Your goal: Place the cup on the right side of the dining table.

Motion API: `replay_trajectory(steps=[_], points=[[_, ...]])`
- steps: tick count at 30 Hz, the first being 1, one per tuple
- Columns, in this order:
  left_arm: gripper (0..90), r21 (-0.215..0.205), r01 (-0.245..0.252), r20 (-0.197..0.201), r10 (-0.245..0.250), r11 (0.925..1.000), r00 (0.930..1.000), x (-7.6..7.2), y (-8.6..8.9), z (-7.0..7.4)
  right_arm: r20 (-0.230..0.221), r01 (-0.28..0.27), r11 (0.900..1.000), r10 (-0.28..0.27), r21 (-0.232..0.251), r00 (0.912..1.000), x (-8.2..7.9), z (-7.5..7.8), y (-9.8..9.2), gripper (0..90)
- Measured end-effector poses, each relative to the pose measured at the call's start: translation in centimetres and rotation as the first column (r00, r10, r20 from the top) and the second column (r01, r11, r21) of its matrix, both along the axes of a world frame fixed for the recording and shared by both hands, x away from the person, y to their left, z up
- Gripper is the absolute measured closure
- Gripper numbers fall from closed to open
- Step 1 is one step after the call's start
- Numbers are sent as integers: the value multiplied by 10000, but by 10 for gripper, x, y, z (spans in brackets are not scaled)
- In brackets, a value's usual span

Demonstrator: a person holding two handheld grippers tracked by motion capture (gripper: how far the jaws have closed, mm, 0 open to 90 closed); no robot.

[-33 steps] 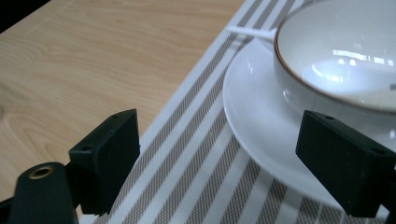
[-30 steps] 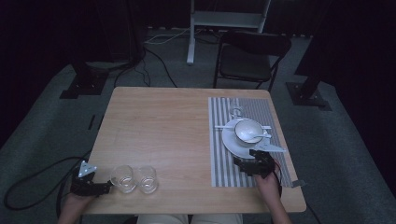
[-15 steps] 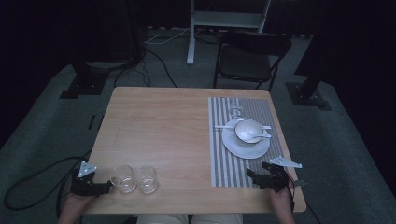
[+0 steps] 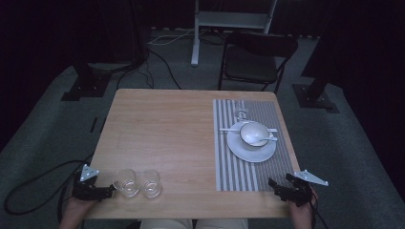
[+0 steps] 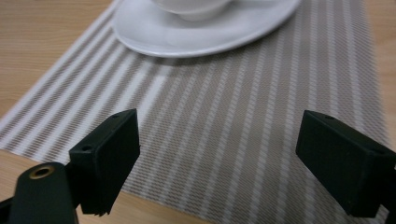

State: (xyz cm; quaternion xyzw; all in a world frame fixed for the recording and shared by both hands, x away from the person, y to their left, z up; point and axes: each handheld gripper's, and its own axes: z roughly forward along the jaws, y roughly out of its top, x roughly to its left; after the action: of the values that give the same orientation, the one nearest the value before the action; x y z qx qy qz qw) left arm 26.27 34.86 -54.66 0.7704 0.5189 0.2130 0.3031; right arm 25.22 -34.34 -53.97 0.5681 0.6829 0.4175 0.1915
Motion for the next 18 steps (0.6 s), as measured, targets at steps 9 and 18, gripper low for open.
replay_trajectory(steps=[9, 18], points=[[25, -7, -10, 2, 10, 10000, 10000, 0, 0, 0, 133, 853, 9962, -855, 152, 9963, -18, -8, -24, 130], [25, 5, -5, -15, 5, 10000, 10000, 0, 0, 0, 173, 1368, 9904, -1372, 206, 9904, -31, -11, -39, 130]])
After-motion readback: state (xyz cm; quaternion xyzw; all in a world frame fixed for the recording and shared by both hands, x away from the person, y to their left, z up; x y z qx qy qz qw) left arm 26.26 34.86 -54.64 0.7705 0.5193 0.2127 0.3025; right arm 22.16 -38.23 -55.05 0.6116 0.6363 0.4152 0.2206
